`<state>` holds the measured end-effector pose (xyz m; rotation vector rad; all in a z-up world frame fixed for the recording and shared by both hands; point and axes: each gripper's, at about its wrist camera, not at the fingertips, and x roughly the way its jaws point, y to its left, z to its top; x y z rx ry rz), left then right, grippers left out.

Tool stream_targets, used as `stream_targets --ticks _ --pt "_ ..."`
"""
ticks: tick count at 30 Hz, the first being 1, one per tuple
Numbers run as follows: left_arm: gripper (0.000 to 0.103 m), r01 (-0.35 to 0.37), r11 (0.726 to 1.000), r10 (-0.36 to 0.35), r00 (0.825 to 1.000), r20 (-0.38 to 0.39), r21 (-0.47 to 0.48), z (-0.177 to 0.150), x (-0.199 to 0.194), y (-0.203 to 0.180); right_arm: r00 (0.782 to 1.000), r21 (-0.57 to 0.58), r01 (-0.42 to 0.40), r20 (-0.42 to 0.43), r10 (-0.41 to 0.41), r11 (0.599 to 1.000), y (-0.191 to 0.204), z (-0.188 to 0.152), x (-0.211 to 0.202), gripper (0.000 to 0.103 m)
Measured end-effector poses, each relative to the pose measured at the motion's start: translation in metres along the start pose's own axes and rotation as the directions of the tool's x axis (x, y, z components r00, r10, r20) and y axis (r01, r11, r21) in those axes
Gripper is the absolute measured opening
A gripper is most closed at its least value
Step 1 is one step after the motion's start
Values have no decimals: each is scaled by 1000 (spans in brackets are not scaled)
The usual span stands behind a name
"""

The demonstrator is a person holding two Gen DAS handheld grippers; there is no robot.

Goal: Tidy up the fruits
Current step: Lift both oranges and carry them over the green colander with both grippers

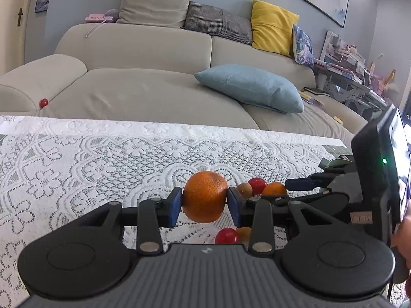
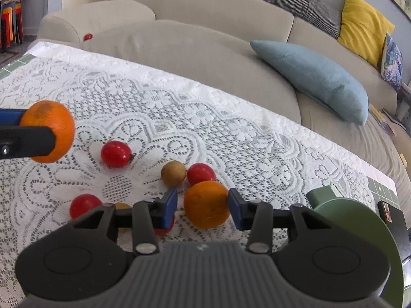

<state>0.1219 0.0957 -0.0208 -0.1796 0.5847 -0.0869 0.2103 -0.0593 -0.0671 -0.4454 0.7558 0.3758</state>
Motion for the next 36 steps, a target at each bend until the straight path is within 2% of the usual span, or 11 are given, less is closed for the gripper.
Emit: stream_targets --ticks 4,14,26,36 --pt "43 2 1000 -2 1000 -5 -7 -1 -1 1 999 -51 34 -38 -36 998 2 4 8 41" --pt "43 4 1000 -4 1000 -7 -11 -1 -2 1 998 -87 28 -57 -33 996 1 5 5 39" --pt "43 21 1000 -21 1000 6 12 1 -9 -9 998 -110 12 58 -6 994 -2 5 -48 37" --pt "43 90 994 -92 996 19 53 3 -20 -37 986 -42 -57 156 63 997 -34 -10 -108 36"
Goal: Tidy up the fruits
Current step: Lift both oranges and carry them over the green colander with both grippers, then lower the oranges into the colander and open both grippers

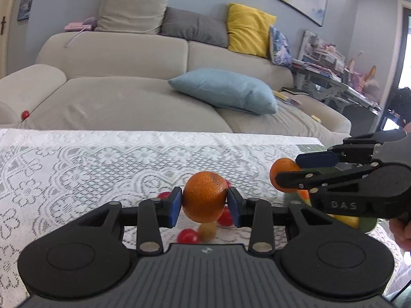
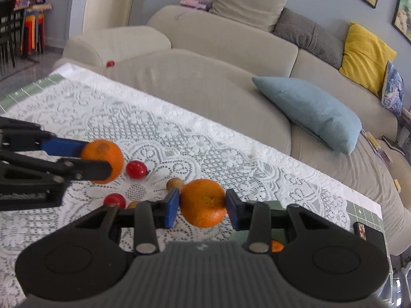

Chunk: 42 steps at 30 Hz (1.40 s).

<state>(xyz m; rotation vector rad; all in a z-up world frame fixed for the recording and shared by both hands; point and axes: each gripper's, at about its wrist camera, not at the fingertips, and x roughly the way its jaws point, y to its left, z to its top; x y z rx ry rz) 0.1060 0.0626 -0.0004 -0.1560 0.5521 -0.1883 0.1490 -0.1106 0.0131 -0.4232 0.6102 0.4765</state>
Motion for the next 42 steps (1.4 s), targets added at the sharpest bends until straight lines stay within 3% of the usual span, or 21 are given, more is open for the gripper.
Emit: stream_targets --ticks 4,5,6,7,13,22,29,34,42 --pt "43 37 999 -37 999 -3 23 4 -2 -17 1000 31 -4 5 4 1000 -18 -9 -18 35" --pt "43 48 998 -48 999 -3 33 5 -3 -22 1000 42 -4 3 4 999 -23 -12 -21 28" --pt "43 57 997 -57 998 -3 42 5 -3 -27 1000 51 -3 1 3 999 -28 -14 -23 3" --pt "43 66 997 -66 998 -3 49 6 -3 -32 1000 57 6 -2 -5 998 -32 -17 -26 0" --pt "43 108 990 -107 994 -20 94 5 5 -59 999 112 2 -41 3 994 -56 -35 -29 0" --pt "43 110 993 -107 992 -66 44 -8 15 -47 997 198 -59 -42 69 978 -64 -68 -25 1" --pt "43 150 986 -146 988 -57 76 -5 15 -64 993 303 -92 -43 110 948 -87 -81 -29 5" --pt "43 198 977 -193 979 -60 85 2 18 -80 994 351 -90 -27 107 932 -100 -91 -40 6" --pt "43 251 951 -237 967 -93 182 8 30 -127 998 363 -54 -16 64 930 -116 -107 -52 16"
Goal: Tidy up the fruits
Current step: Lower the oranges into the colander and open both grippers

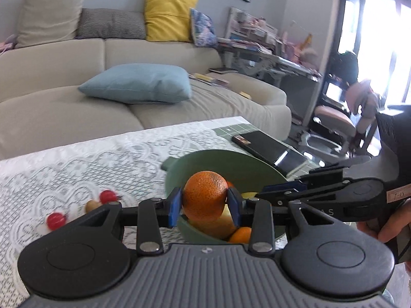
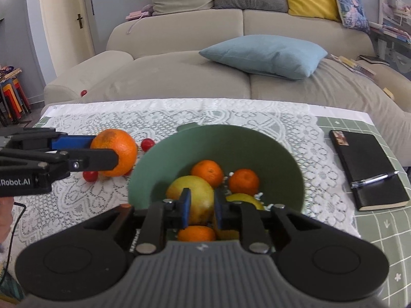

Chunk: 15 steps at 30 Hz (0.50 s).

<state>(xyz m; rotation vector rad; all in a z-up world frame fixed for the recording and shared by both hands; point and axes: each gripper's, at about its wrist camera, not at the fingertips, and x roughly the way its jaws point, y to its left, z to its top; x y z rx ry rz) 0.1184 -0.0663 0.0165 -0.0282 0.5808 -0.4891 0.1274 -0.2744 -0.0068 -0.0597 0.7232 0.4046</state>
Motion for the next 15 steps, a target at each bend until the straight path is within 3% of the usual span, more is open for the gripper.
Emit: stream_targets --ticks 6,15 --pt "43 32 998 -29 998 -58 54 -1 22 -21 999 15 45 28 -46 999 -14 -3 -5 33" --pt "43 64 993 -49 988 -148 99 -10 48 -35 998 26 50 34 -51 998 -31 -2 -3 36"
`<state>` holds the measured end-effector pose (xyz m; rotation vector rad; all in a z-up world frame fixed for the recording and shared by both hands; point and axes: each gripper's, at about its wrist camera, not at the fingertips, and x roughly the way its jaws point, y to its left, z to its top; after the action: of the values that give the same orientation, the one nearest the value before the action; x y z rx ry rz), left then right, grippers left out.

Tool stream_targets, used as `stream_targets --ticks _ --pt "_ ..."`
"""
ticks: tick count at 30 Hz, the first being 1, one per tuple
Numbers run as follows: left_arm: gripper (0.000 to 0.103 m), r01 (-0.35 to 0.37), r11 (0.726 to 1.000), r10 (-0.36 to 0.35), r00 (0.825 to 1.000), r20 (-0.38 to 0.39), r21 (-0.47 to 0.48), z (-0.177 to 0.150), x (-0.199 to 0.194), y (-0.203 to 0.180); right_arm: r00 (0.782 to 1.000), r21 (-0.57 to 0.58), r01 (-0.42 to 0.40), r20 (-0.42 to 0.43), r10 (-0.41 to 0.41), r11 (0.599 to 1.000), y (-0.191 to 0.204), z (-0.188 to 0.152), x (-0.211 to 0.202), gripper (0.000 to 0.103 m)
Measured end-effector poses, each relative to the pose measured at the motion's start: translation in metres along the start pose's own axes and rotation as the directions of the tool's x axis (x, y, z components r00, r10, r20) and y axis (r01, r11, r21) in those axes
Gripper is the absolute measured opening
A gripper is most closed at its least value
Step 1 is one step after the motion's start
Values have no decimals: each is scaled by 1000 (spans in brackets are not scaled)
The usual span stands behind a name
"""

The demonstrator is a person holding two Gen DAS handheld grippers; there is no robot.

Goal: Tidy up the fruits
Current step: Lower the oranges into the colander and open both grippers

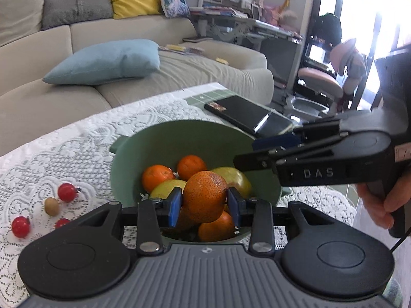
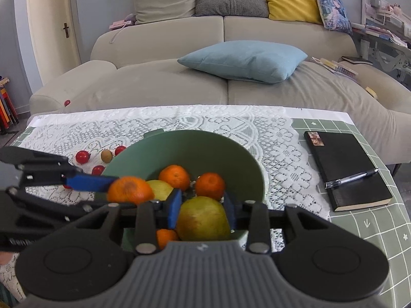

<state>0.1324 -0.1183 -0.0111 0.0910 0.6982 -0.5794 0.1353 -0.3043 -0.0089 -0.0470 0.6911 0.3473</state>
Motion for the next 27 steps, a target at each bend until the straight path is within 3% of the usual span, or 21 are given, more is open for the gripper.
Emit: stream_targets --ticks 8,15,20,24,27 --pt "43 8 1000 -7 999 -54 22 -3 15 -6 1000 -1 0 1 0 1000 -1 0 1 40" --pt "43 16 999 -14 999 -45 37 -1 13 -10 1000 3 -2 -5 2 1000 -1 -1 3 41" --pt "51 20 999 -19 999 -38 41 0 10 -11 1000 -1 -1 -10 1 1000 1 -1 3 42" --pt "59 20 999 -18 999 -31 42 -1 5 -11 1000 -10 7 -5 -7 1000 3 0 3 51" --pt "60 19 999 -18 1000 -15 46 -1 -2 -12 1000 -11 13 0 -13 1000 4 1 1 52"
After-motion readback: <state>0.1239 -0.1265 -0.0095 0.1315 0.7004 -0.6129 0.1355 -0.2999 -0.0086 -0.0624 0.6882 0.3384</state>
